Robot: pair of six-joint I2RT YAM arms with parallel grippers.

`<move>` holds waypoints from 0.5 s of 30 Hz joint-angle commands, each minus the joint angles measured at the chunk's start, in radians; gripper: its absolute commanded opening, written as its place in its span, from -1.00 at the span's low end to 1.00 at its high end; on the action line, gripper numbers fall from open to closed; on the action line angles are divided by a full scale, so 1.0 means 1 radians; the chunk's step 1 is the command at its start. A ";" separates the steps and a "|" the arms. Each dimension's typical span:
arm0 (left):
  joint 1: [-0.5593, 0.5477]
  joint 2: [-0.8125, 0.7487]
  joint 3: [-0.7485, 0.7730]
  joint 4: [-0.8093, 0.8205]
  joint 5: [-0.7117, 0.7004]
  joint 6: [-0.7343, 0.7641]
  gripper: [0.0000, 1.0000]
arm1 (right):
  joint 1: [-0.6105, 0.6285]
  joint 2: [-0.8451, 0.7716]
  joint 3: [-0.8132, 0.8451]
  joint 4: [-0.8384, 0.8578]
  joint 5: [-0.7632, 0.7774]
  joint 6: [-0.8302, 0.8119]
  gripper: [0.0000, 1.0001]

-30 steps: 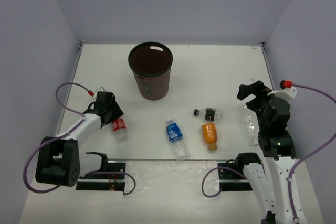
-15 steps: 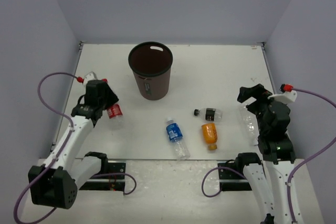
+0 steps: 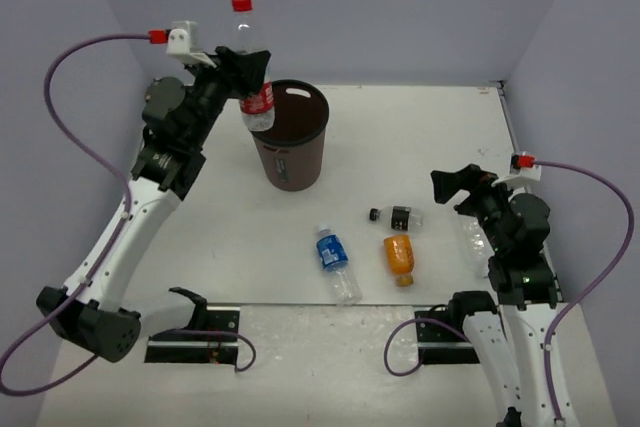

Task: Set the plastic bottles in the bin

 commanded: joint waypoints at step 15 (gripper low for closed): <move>-0.046 0.272 0.007 0.275 -0.030 0.141 0.36 | -0.004 0.021 -0.033 0.123 -0.298 -0.070 0.97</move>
